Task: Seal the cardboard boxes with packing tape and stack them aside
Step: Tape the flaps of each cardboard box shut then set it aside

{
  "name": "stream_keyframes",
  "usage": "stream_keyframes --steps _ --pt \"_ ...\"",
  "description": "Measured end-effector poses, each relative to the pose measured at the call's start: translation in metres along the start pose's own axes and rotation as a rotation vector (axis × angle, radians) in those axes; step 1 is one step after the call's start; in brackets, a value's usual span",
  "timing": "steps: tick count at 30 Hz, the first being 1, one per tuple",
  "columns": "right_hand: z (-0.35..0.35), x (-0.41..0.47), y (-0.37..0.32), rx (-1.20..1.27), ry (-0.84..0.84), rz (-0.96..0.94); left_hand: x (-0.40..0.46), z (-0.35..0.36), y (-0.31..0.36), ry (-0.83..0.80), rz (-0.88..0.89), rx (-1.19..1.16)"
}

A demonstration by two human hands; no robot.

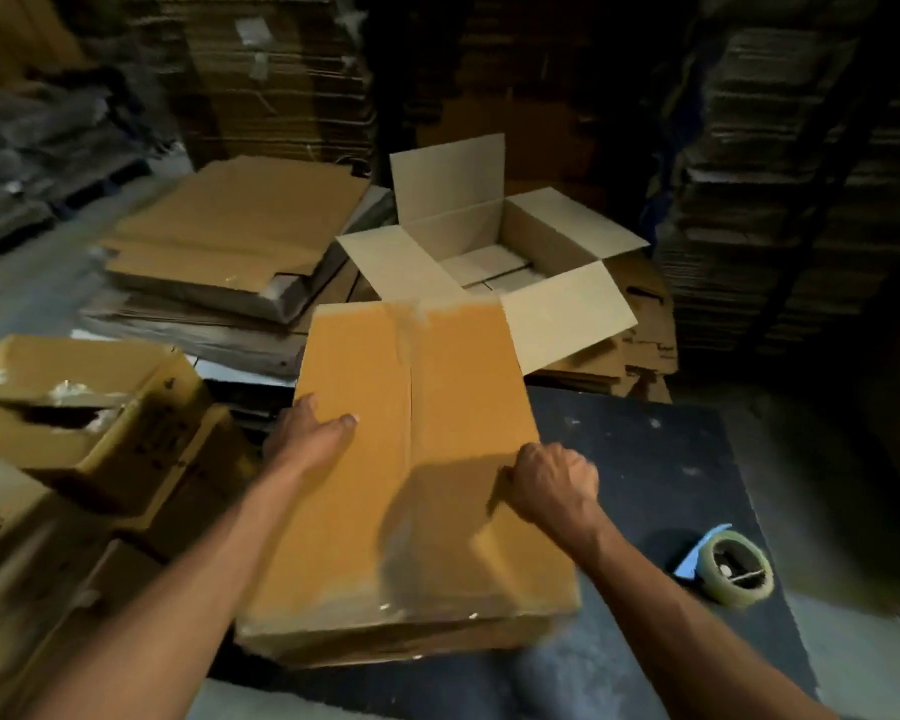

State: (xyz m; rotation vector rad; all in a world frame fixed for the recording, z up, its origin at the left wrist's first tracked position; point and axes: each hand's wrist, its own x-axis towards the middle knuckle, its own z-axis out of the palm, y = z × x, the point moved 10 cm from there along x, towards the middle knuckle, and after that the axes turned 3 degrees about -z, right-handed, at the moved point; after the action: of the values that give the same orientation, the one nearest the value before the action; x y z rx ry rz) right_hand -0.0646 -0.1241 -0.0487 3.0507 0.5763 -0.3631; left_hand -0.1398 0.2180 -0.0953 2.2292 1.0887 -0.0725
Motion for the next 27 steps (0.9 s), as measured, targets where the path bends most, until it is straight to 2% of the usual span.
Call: stream_keyframes --steps 2,5,7,9,11,14,19,21,23,27 --pt "0.005 -0.031 -0.038 0.014 -0.065 -0.109 0.022 -0.017 -0.008 -0.030 0.009 0.035" --pt "0.016 -0.077 -0.097 0.085 -0.259 -0.263 0.041 -0.037 -0.011 -0.006 0.017 0.190" --pt "0.016 -0.074 -0.108 0.145 -0.309 -0.248 0.031 -0.039 0.006 0.063 0.090 0.261" --pt "0.000 -0.042 -0.094 0.204 -0.204 -0.174 0.002 -0.025 0.032 0.078 0.200 0.208" --pt "-0.023 0.004 -0.064 0.298 -0.014 -0.082 -0.038 0.001 0.056 0.088 0.327 0.177" --pt "-0.043 0.078 -0.032 0.417 0.154 -0.079 -0.096 0.052 0.072 0.091 0.423 0.250" --pt "-0.014 0.153 -0.020 0.529 -0.016 -0.081 -0.131 0.107 0.052 0.101 0.463 0.365" --pt "-0.013 0.145 -0.016 0.546 0.028 -0.048 -0.127 0.097 0.045 0.136 0.509 0.346" --pt "-0.003 0.129 -0.010 0.553 0.027 -0.001 -0.121 0.081 0.029 0.096 0.530 0.314" --pt "0.024 0.068 -0.004 0.386 -0.040 0.022 -0.120 0.034 -0.022 0.091 0.678 0.248"
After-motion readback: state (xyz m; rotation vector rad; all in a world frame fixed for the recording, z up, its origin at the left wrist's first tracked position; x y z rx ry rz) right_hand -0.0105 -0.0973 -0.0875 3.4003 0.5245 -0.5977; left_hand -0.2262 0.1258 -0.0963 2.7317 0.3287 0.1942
